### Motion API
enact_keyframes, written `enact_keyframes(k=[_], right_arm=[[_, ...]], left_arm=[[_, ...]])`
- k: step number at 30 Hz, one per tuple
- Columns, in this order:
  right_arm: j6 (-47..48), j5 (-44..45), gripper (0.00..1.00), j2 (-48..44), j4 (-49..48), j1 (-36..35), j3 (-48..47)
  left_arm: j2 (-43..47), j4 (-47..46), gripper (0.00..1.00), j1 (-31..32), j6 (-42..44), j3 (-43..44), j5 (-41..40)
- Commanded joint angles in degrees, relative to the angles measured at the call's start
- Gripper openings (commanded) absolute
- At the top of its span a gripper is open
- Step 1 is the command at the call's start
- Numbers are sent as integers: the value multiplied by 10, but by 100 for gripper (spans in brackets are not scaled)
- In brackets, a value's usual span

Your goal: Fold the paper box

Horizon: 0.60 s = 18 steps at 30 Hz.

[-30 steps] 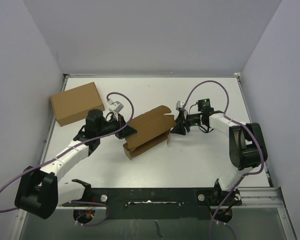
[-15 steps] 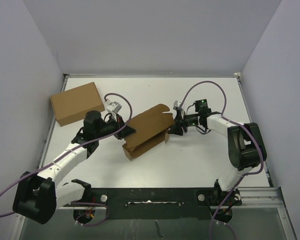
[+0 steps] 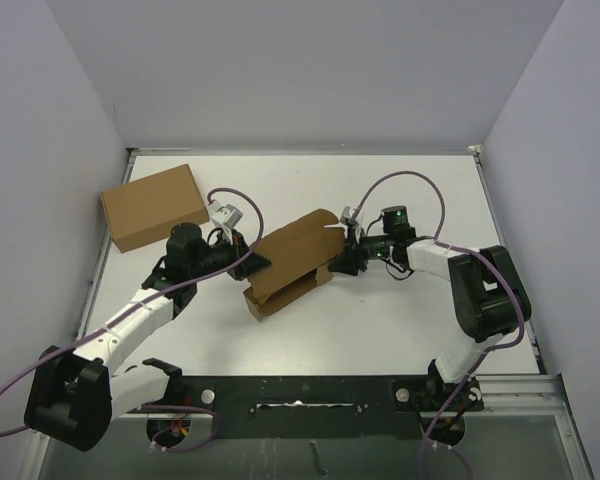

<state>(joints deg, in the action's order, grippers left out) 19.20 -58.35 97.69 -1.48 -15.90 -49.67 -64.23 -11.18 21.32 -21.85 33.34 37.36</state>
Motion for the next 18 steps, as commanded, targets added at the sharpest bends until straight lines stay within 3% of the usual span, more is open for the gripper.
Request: enact_keyframes(k=[1, 12, 18], right_arm=[[-56, 14, 31, -19, -121, -9, 39], [-109, 76, 33, -10, -436, -28, 158], [-107, 104, 34, 10, -496, -42, 169]], left_arm=[[23, -14, 0, 0, 5, 2, -3], [18, -17, 0, -2, 5, 1, -3], [12, -24, 0, -2, 1, 1, -3]])
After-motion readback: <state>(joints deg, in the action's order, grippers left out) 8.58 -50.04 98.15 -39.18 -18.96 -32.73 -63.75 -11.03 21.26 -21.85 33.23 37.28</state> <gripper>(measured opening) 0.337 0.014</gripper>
